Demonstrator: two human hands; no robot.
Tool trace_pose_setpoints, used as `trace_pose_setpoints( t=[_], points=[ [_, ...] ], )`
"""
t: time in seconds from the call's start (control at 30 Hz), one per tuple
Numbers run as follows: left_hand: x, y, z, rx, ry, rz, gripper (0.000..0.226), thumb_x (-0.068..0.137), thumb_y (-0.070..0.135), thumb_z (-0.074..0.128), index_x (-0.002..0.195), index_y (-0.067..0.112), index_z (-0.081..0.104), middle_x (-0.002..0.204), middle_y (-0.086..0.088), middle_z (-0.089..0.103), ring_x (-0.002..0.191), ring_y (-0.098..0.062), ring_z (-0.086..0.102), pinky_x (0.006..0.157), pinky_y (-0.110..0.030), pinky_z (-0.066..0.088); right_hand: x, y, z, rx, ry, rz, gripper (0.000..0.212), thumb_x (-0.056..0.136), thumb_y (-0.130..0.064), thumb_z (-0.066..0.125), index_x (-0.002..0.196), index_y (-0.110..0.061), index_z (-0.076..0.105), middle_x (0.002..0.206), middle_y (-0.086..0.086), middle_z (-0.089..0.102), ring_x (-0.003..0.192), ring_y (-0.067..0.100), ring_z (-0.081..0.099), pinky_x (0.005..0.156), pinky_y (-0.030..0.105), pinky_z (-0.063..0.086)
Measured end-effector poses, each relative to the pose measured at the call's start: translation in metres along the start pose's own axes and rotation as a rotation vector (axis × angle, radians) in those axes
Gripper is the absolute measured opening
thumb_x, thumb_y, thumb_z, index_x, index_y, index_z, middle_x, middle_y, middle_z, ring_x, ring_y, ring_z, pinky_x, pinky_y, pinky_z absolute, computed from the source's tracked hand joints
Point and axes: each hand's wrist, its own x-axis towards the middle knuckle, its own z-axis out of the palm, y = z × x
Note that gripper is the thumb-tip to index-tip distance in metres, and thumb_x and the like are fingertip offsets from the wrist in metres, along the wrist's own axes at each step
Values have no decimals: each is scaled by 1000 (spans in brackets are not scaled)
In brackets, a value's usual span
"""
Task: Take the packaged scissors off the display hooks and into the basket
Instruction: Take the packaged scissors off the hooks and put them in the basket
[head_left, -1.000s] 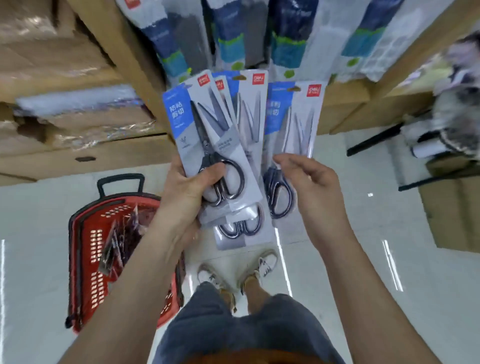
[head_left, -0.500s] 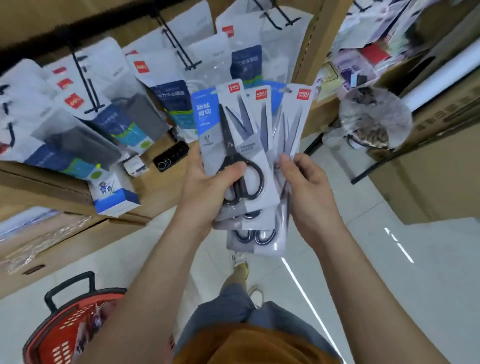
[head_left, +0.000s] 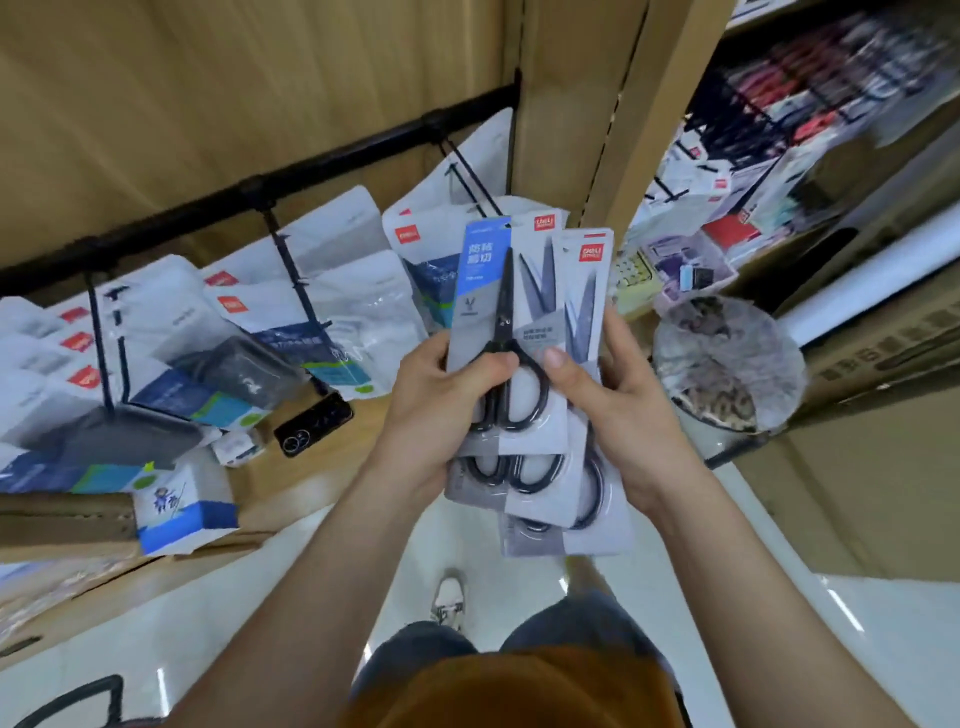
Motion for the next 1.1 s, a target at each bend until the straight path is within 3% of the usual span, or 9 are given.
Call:
trace_pose_setpoints(
  t=[0.07,0.17,0.3,0.43,0.53,0.63,0.77,0.93,1.1],
  points=[
    [10,8,12,-38,74,10,13,83,8,72,95,9,71,92,-12,76,85,-26,72,83,-43,57,18,-10,-15,-16,-59,9,57,80,-19,69,130,-39,53,119,-3,72,109,19,69,86,34,58],
    [27,20,39,-97,219,31,19,78,13,75,96,10,71,91,-13,75,88,-30,72,86,-49,57,53,-38,-45,-89,-190,24,79,78,-12,72,146,-35,38,129,1,67,117,22,66,95,41,56],
    [35,44,65,-132,293,69,33,70,23,76,95,3,69,93,-27,69,83,-33,64,88,-63,51,88,-70,-67,-128,-357,46,78,81,-5,68,143,-40,37,128,-9,67,117,14,65,90,30,56],
    [50,57,71,-152,351,98,7,84,15,75,91,14,76,92,-11,77,89,-26,73,84,-45,60,113,-82,-65,-136,-387,74,79,82,-12,68,148,-36,33,127,-13,67,116,11,65,90,29,56],
    [59,64,67,-141,390,149,7,88,10,71,89,16,74,83,-1,77,78,-15,73,69,-28,58,125,-86,-58,-187,-387,108,80,69,-16,78,138,-35,42,121,-8,71,112,14,68,90,31,57],
    [63,67,58,-119,411,162,6,89,11,70,91,17,72,87,-2,77,83,-18,74,75,-34,60,134,-86,-54,-216,-366,129,71,62,-15,81,122,-36,50,111,-8,75,104,13,71,83,29,59],
    [69,77,53,-210,388,143,17,95,17,63,111,13,66,98,-3,78,90,-19,75,74,-34,60,144,-92,-57,-173,-334,146,71,64,-11,79,125,-34,52,109,-7,76,101,14,72,77,28,59],
    [76,93,54,-349,369,127,20,100,18,54,117,15,65,106,-5,76,97,-22,73,76,-35,58,153,-103,-62,-183,-344,153,79,65,-8,86,130,-34,50,115,-1,74,105,20,71,84,37,58],
    [72,103,64,-204,386,200,20,100,18,55,116,17,66,106,-4,76,98,-23,73,84,-39,55,166,-112,-68,-278,-297,26,81,77,6,76,131,-44,42,106,-18,74,96,2,71,73,19,56]
  ],
)
